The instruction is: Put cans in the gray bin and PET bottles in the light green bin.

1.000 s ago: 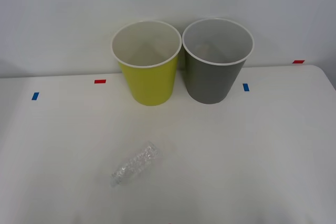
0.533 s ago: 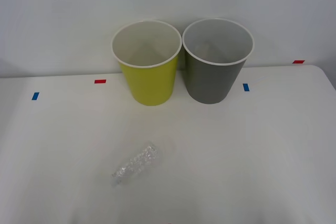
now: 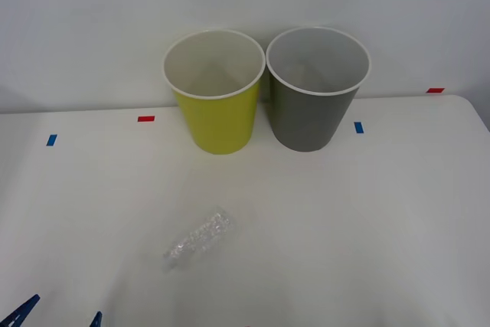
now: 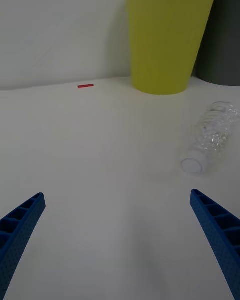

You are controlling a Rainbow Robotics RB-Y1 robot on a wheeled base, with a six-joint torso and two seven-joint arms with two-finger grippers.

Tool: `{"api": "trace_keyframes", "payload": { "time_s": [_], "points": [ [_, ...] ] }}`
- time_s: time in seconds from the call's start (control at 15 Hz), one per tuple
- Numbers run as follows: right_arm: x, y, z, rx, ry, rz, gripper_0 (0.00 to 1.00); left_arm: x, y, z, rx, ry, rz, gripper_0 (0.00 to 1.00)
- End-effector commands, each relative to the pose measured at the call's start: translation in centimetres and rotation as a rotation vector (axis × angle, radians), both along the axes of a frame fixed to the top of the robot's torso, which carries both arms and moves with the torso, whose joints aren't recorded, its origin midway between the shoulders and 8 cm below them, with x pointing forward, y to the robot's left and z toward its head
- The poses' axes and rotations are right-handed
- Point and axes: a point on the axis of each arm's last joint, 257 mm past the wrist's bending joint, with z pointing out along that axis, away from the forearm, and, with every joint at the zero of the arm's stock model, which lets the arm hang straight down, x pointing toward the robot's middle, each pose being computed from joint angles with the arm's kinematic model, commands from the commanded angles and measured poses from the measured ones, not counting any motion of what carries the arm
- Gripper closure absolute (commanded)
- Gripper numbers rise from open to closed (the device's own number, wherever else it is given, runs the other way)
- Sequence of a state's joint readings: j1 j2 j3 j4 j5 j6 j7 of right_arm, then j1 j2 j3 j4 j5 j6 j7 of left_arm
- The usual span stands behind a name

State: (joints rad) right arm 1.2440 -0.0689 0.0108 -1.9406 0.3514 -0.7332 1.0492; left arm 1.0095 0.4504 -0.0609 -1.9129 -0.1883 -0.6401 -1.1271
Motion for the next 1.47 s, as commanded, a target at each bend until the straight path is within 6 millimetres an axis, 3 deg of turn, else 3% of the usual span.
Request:
{"api": "trace_keyframes", "payload": {
  "time_s": [0.07, 0.33, 0.53, 0.8, 1.0, 1.47],
  "points": [
    [0.0, 0.0, 0.0, 0.000, 0.000, 0.000, 0.00, 2.0, -2.3, 1.2, 0.044, 0.013, -0.045, 0.00],
    [0.0, 0.0, 0.0, 0.000, 0.000, 0.000, 0.00, 3.8, -5.0, 1.0, 0.088, 0.041, -0.129, 0.00],
    [0.0, 0.0, 0.0, 0.000, 0.000, 0.000, 0.00, 5.9, -5.3, 0.8, 0.148, 0.078, -0.155, 0.00],
    [0.0, 0.0, 0.0, 0.000, 0.000, 0.000, 0.00, 7.4, -6.2, 1.6, 0.200, 0.142, -0.144, 0.00],
    [0.0, 0.0, 0.0, 0.000, 0.000, 0.000, 0.00, 8.2, -7.3, 3.3, 0.234, 0.189, -0.139, 0.00],
    [0.0, 0.0, 0.0, 0.000, 0.000, 0.000, 0.00, 10.8, -6.8, 4.0, 0.288, 0.243, -0.146, 0.00]
  ]
}}
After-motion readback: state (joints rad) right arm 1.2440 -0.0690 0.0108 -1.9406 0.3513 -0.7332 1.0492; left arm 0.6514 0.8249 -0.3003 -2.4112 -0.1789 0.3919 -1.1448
